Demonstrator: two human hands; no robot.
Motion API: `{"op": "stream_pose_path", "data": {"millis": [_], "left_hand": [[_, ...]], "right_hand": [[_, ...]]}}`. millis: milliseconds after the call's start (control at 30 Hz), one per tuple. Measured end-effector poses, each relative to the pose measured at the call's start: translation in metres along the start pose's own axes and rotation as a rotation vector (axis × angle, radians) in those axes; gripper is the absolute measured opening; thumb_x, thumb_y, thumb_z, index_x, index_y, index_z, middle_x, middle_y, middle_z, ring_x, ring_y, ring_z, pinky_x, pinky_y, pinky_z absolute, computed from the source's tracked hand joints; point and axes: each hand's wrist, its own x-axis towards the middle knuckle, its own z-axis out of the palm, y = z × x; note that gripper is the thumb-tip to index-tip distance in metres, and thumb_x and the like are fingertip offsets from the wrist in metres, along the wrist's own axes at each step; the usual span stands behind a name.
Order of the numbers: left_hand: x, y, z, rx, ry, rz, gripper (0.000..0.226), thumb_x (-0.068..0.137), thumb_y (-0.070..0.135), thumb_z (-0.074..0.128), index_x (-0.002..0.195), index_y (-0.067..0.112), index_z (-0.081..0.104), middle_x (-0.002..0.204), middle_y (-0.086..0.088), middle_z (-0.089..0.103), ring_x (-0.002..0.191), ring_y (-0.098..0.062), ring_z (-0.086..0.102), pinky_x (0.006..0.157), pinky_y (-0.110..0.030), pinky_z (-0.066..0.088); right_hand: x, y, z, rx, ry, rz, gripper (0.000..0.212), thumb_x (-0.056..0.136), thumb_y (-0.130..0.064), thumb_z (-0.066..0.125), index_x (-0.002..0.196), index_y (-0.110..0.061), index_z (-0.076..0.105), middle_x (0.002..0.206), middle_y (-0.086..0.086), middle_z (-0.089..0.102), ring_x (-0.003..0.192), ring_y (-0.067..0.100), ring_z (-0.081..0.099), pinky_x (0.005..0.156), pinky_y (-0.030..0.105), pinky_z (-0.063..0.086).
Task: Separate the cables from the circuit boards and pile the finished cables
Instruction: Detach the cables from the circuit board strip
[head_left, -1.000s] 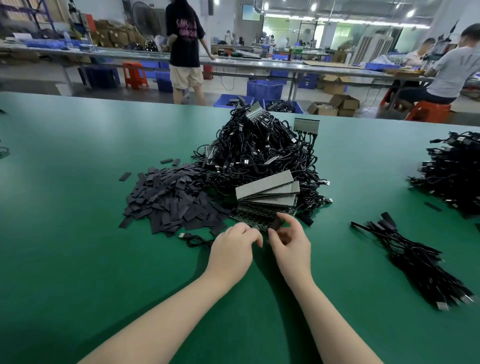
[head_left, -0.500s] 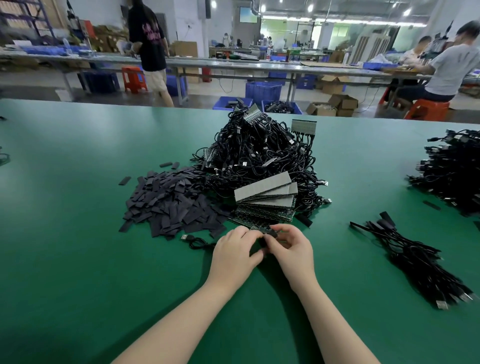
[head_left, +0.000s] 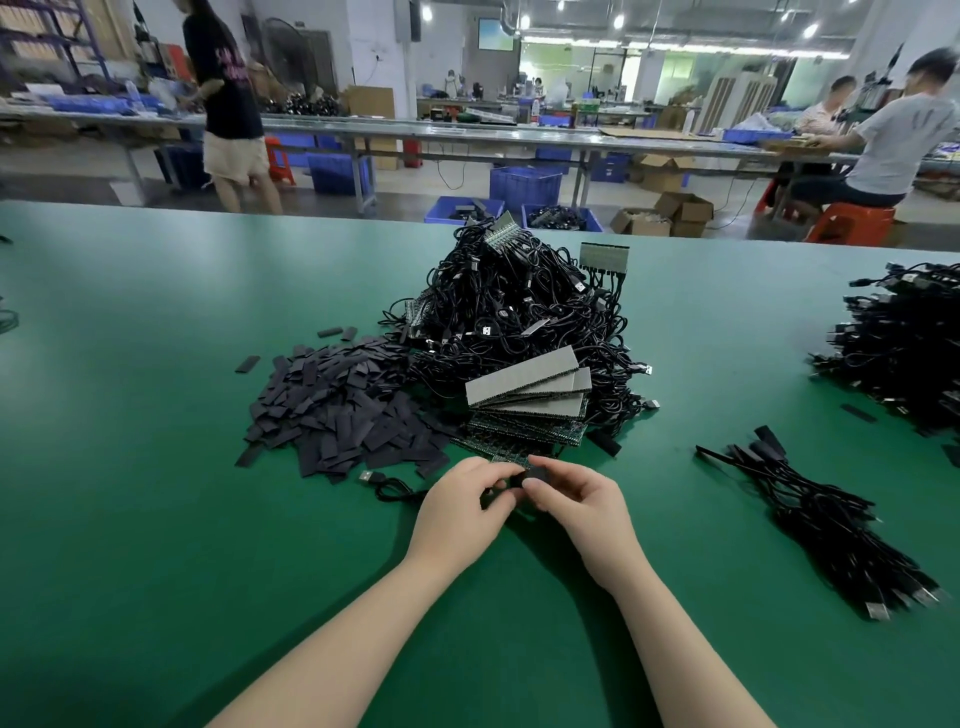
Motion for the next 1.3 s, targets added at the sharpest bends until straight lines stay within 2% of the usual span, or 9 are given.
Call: {"op": "stream_pose_path", "data": {"millis": [133,300,500,633,800,1000,1067,1167,1300], "left_hand": [[0.002,-0.002,0.000,-0.037,-0.001,-0.006,0.023,0.085,0.031,0.068,0.106,0.038,0.071,0.087,0.016,0.060,0.084,-0.001,0.057,0.077,-0.023,0.048],[0.002,-0.004,0.000,-0.058,-0.002,-0.004,0.017,0.085,0.031,0.069,0.099,0.038,0.073,0.088,0.019,0.064,0.085,0.001,0.059,0.076,-0.022,0.049],[0.001,-0.004,0.000,-0.058,-0.006,-0.012,0.019,0.085,0.030,0.069,0.102,0.037,0.072,0.091,0.022,0.063,0.088,0.003,0.059,0.079,-0.021,0.050],[-0.002,-0.003,0.000,-0.039,0.003,-0.005,0.036,0.087,0.026,0.063,0.116,0.047,0.058,0.090,0.022,0.060,0.085,0.003,0.057,0.073,-0.010,0.044],[-0.003,0.000,0.003,0.009,0.032,-0.046,0.042,0.094,0.024,0.057,0.127,0.038,0.035,0.095,0.019,0.060,0.083,-0.002,0.058,0.070,-0.025,0.046],[-0.003,0.001,0.004,0.096,0.095,-0.002,0.018,0.091,0.029,0.065,0.110,0.026,0.064,0.094,0.019,0.059,0.083,0.002,0.053,0.072,-0.003,0.036],[-0.003,0.002,0.003,0.112,0.109,0.033,0.019,0.089,0.027,0.069,0.107,0.022,0.071,0.098,0.013,0.064,0.089,-0.003,0.058,0.077,-0.007,0.040],[-0.006,0.005,0.000,0.106,0.106,-0.026,0.032,0.085,0.035,0.072,0.117,0.033,0.068,0.096,0.013,0.069,0.086,-0.004,0.062,0.079,-0.021,0.049],[-0.007,0.007,0.000,0.133,0.124,-0.049,0.031,0.087,0.039,0.070,0.118,0.035,0.069,0.102,0.011,0.072,0.090,-0.005,0.065,0.079,-0.024,0.051]], "right_hand": [[0.000,0.002,0.001,-0.039,0.023,0.003,0.017,0.085,-0.009,0.077,0.099,-0.019,0.077,0.091,0.000,0.079,0.085,0.012,0.073,0.081,0.024,0.057],[-0.001,0.005,0.002,-0.124,0.093,-0.025,0.007,0.083,-0.016,0.080,0.088,-0.021,0.080,0.076,-0.006,0.076,0.069,0.003,0.066,0.068,0.018,0.051],[-0.001,0.005,0.003,-0.203,0.084,-0.059,0.008,0.081,-0.016,0.082,0.082,-0.023,0.078,0.076,-0.005,0.075,0.071,0.007,0.068,0.068,0.018,0.054],[0.001,0.006,0.000,-0.041,0.188,-0.023,0.004,0.085,-0.010,0.077,0.084,-0.013,0.075,0.071,-0.002,0.074,0.065,0.007,0.065,0.064,0.018,0.054],[0.001,0.007,0.001,-0.026,0.224,-0.015,0.004,0.086,-0.014,0.077,0.084,-0.017,0.074,0.076,-0.003,0.075,0.073,0.009,0.068,0.071,0.023,0.056],[0.001,0.008,0.001,-0.009,0.212,-0.011,0.004,0.088,-0.013,0.075,0.087,-0.016,0.073,0.081,0.001,0.076,0.074,0.009,0.069,0.074,0.026,0.057],[0.001,0.008,0.001,0.002,0.208,-0.014,0.004,0.088,-0.012,0.075,0.088,-0.016,0.073,0.083,0.002,0.077,0.073,0.009,0.069,0.072,0.024,0.057],[0.002,0.010,0.001,0.012,0.197,-0.018,0.005,0.089,-0.012,0.073,0.091,-0.016,0.072,0.084,0.001,0.077,0.077,0.010,0.071,0.073,0.022,0.057],[0.003,0.011,0.001,0.031,0.178,-0.026,0.005,0.091,-0.011,0.072,0.092,-0.015,0.071,0.086,0.000,0.077,0.080,0.011,0.073,0.073,0.020,0.057]]}}
